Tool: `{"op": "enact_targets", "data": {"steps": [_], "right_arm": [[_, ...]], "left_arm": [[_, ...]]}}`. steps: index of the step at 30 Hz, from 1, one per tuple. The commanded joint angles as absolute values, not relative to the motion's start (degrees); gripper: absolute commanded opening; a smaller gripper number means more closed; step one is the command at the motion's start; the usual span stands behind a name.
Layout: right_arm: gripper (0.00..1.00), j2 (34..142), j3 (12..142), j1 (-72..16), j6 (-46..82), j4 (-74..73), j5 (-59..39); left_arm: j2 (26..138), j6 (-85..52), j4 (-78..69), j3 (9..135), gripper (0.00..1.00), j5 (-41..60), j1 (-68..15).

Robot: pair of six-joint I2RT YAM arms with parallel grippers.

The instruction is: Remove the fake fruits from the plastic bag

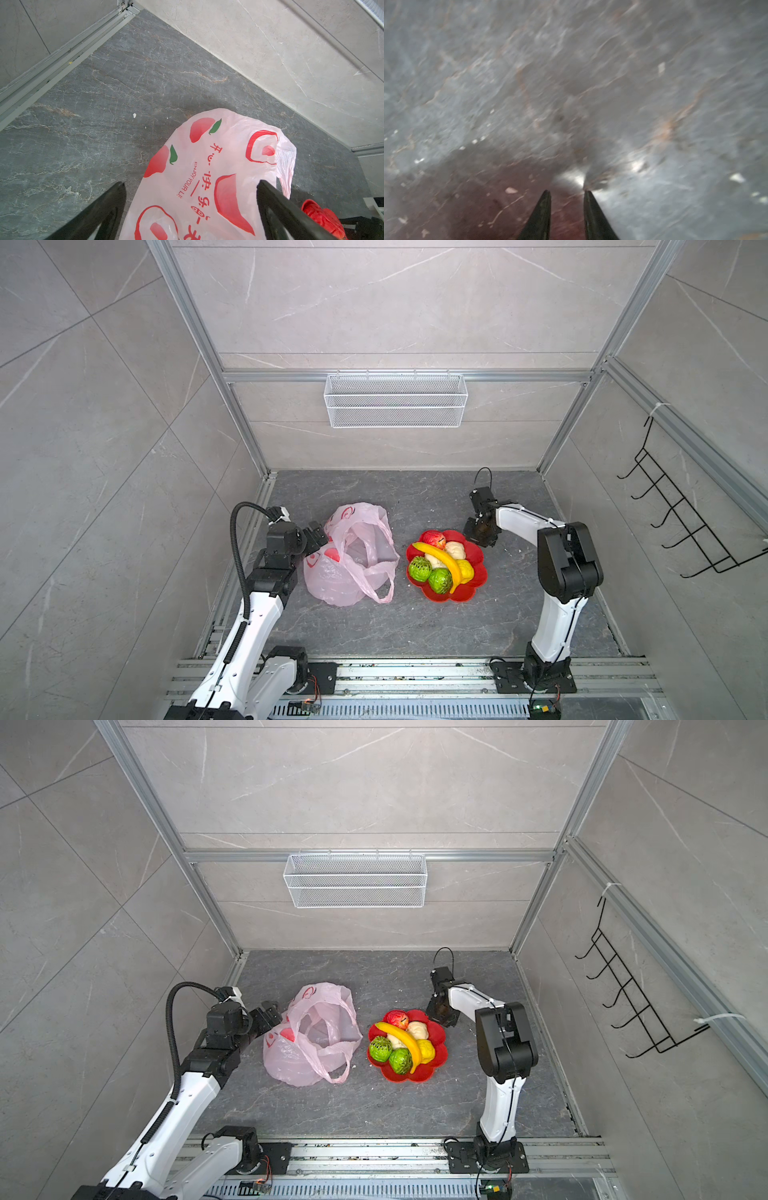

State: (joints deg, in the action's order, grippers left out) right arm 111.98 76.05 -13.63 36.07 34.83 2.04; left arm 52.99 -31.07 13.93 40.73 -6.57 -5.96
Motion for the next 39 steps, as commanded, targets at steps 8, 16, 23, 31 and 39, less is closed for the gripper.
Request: {"op": "enact_targets", "data": {"steps": [8, 16, 23, 31, 39], "right_arm": [[0.34, 108.2, 75.4, -19.4, 41.6, 37.0, 6.1], [0.92, 100.1, 73.0, -12.3, 33.5, 35.3, 9.1], [0.99, 91.4, 65.2, -8.4, 24.0, 22.2, 9.3], [0.99, 78.3, 47.9, -8.5, 15.1, -1.4, 16.6], [0.99, 71.7, 38.7, -8.5, 11.1, -9.2, 20.8]], "left_arm": [[54.9, -33.4, 7.0, 37.7, 1.00, -8.4, -4.2], [58.2, -31.8, 4.4, 38.9, 0.99, -6.5, 4.7], [61.7, -26.1, 2.1, 39.8, 1.00, -10.6, 7.0], [67.3, -16.4, -11.5, 33.3, 0.99, -15.0, 8.5], [70.9, -9.8, -23.3, 28.5, 0.99, -15.1, 8.5]]}}
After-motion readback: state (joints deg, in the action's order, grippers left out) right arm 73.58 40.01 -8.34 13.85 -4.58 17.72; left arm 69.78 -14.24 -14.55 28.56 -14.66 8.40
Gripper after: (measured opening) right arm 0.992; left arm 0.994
